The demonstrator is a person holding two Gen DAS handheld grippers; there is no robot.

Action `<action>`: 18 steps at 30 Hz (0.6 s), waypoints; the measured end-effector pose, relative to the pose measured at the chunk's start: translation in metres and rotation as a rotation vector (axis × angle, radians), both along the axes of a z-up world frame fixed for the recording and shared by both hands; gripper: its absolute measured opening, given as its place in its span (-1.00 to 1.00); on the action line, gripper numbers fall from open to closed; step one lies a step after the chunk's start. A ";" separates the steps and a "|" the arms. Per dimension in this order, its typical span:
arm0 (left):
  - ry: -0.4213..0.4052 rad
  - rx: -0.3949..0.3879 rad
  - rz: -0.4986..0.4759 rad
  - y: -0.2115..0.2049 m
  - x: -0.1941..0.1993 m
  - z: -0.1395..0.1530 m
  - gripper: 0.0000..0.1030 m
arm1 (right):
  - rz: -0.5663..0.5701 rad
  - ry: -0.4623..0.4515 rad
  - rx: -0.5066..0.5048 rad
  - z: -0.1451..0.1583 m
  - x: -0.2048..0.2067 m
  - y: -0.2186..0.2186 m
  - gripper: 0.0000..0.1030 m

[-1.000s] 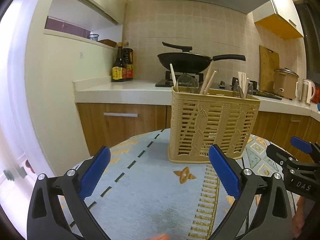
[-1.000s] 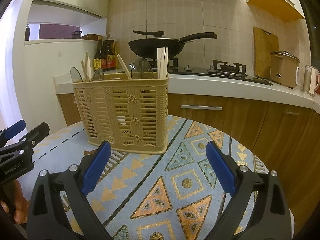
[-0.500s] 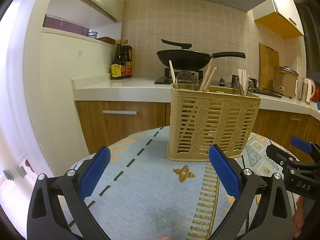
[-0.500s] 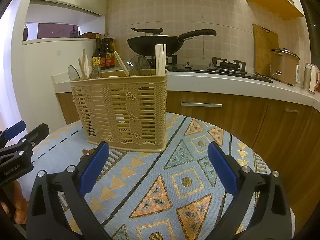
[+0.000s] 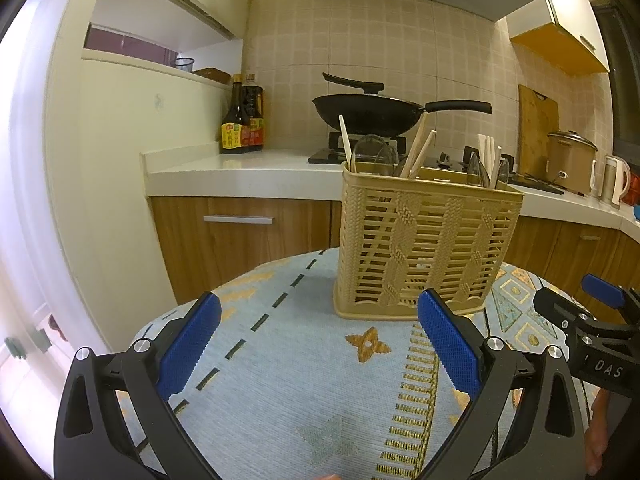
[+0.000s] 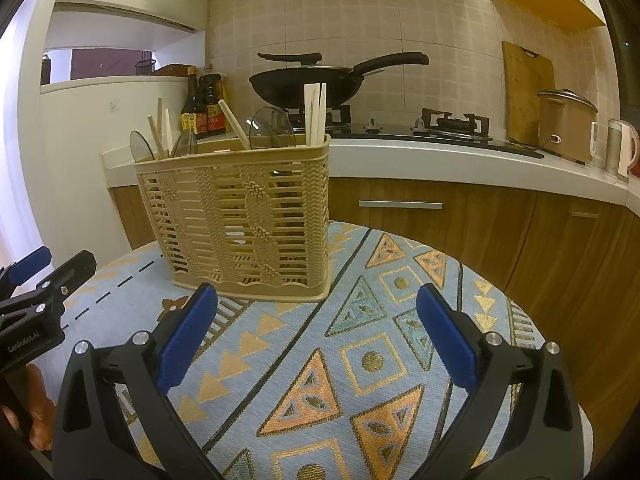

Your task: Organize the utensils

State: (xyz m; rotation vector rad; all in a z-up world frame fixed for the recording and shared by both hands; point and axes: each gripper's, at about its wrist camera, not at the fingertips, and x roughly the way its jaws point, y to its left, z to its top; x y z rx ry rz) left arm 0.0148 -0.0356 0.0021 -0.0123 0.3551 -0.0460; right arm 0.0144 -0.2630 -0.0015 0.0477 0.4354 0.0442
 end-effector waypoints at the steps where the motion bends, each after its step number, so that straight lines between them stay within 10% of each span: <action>1: 0.001 -0.001 -0.001 0.000 0.000 0.000 0.85 | -0.001 0.000 -0.001 0.000 0.000 0.001 0.84; 18: 0.002 -0.001 0.001 0.000 0.000 0.000 0.85 | -0.001 0.002 -0.002 -0.001 -0.001 0.002 0.84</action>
